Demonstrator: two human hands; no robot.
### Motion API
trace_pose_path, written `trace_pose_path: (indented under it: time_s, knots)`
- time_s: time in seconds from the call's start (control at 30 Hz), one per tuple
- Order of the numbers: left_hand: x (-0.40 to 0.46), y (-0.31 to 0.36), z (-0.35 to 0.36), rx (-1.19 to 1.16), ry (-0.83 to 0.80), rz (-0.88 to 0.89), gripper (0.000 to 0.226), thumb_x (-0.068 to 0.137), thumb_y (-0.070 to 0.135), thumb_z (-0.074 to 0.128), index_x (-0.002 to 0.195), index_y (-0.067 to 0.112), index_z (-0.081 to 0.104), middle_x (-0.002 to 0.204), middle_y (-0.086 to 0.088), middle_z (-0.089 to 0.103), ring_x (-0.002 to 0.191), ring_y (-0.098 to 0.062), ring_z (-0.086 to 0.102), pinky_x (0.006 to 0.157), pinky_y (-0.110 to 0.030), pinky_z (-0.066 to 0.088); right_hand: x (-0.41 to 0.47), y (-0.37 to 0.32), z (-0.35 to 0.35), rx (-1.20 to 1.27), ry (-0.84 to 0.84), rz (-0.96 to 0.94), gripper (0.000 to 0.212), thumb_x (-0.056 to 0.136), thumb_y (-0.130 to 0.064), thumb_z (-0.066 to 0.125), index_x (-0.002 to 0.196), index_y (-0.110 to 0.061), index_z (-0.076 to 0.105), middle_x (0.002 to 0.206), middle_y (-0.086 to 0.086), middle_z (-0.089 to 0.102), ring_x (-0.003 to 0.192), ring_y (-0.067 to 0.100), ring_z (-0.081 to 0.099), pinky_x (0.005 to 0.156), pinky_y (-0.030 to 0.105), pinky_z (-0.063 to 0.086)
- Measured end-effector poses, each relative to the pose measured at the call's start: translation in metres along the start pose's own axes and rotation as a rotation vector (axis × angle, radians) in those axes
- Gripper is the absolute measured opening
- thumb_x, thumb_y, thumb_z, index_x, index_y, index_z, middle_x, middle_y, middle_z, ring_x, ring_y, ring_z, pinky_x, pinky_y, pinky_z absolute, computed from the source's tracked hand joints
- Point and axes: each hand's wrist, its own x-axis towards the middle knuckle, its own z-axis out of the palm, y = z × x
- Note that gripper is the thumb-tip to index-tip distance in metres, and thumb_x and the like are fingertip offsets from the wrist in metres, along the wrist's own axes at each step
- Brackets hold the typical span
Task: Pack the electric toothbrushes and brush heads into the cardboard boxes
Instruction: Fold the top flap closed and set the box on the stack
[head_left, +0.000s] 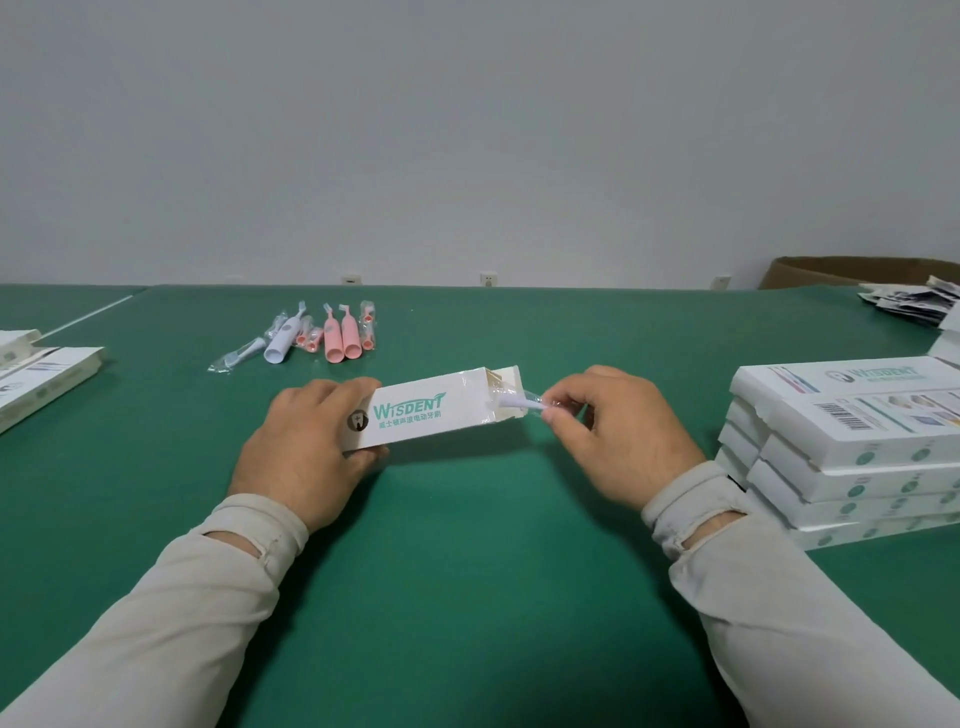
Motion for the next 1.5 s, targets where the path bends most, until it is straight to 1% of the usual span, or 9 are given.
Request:
trace_pose_path:
  time_s: [0.2, 0.4, 0.7, 0.87, 1.0, 1.1, 1.23, 1.37, 1.5]
  knots:
    - [-0.002, 0.004, 0.002, -0.029, -0.01, 0.038, 0.06, 0.083, 0.038, 0.074, 0.136, 0.044, 0.047, 0.131, 0.013, 0.052, 0.121, -0.02, 0.039, 0.09, -0.042, 0.046, 0.001, 0.001, -0.008, 0.019, 0.058, 0.086, 0.01, 0.09, -0.025, 0.065, 0.082, -0.026, 0.07, 0.08, -0.009, 0.058, 0.071, 0.002, 0.052, 0.06, 0.008, 0.034]
    - [-0.002, 0.001, 0.002, -0.044, -0.001, 0.055, 0.061, 0.082, 0.037, 0.076, 0.136, 0.044, 0.047, 0.13, 0.014, 0.052, 0.12, -0.017, 0.037, 0.088, -0.041, 0.044, -0.001, 0.001, -0.008, 0.002, -0.036, 0.101, 0.012, 0.088, -0.025, 0.064, 0.078, -0.025, 0.07, 0.077, -0.01, 0.058, 0.071, 0.009, 0.055, 0.061, 0.019, 0.039]
    - [-0.002, 0.002, 0.004, -0.085, 0.041, 0.152, 0.062, 0.079, 0.026, 0.08, 0.134, 0.038, 0.054, 0.127, 0.008, 0.057, 0.118, -0.022, 0.041, 0.091, -0.045, 0.045, 0.002, 0.003, -0.003, 0.147, 0.168, 0.227, 0.007, 0.089, -0.027, 0.068, 0.083, -0.027, 0.069, 0.074, -0.016, 0.062, 0.065, -0.002, 0.055, 0.054, 0.005, 0.033]
    - [-0.002, 0.0, 0.004, -0.074, 0.056, 0.116, 0.062, 0.08, 0.031, 0.079, 0.135, 0.041, 0.052, 0.129, 0.011, 0.055, 0.119, -0.02, 0.041, 0.091, -0.043, 0.046, 0.001, 0.004, -0.003, 0.258, 0.096, 0.21, 0.017, 0.083, -0.03, 0.076, 0.071, -0.027, 0.065, 0.058, -0.019, 0.057, 0.054, 0.0, 0.05, 0.052, 0.01, 0.036]
    - [-0.002, 0.002, 0.004, -0.081, 0.018, 0.141, 0.061, 0.081, 0.035, 0.078, 0.135, 0.043, 0.05, 0.128, 0.014, 0.054, 0.118, -0.017, 0.039, 0.093, -0.04, 0.044, -0.002, -0.001, 0.006, 0.222, -0.017, 0.166, 0.014, 0.086, -0.026, 0.074, 0.072, -0.028, 0.069, 0.065, -0.018, 0.062, 0.059, -0.002, 0.054, 0.059, 0.01, 0.037]
    - [-0.002, 0.006, 0.006, -0.067, -0.029, 0.182, 0.06, 0.082, 0.039, 0.076, 0.136, 0.043, 0.049, 0.128, 0.014, 0.053, 0.117, -0.017, 0.04, 0.096, -0.039, 0.044, -0.002, -0.006, 0.012, 0.212, 0.054, 0.129, 0.011, 0.087, -0.021, 0.073, 0.078, -0.028, 0.073, 0.083, -0.013, 0.059, 0.071, -0.001, 0.056, 0.067, 0.007, 0.038]
    - [-0.004, 0.012, 0.007, -0.073, -0.012, 0.188, 0.06, 0.081, 0.04, 0.075, 0.134, 0.045, 0.048, 0.126, 0.016, 0.053, 0.116, -0.016, 0.04, 0.092, -0.038, 0.045, -0.001, -0.014, 0.02, 0.264, 0.199, 0.263, 0.011, 0.082, -0.026, 0.073, 0.071, -0.029, 0.071, 0.068, -0.014, 0.067, 0.064, 0.003, 0.062, 0.064, 0.023, 0.052]
    - [-0.004, 0.011, 0.008, -0.105, -0.015, 0.157, 0.06, 0.08, 0.037, 0.077, 0.133, 0.045, 0.049, 0.126, 0.016, 0.053, 0.117, -0.016, 0.04, 0.091, -0.04, 0.045, -0.003, -0.022, 0.023, 0.611, -0.051, 0.304, 0.015, 0.088, -0.009, 0.053, 0.085, -0.018, 0.064, 0.052, -0.009, 0.061, 0.04, 0.014, 0.056, 0.048, 0.021, 0.043]
    - [-0.004, 0.007, 0.008, -0.125, -0.051, 0.166, 0.06, 0.08, 0.037, 0.079, 0.132, 0.043, 0.051, 0.126, 0.015, 0.054, 0.117, -0.017, 0.04, 0.096, -0.04, 0.043, -0.004, -0.019, 0.021, 0.814, -0.434, 0.343, 0.027, 0.085, -0.006, 0.042, 0.107, 0.002, 0.056, 0.071, 0.017, 0.055, 0.044, 0.02, 0.061, 0.041, 0.022, 0.027]
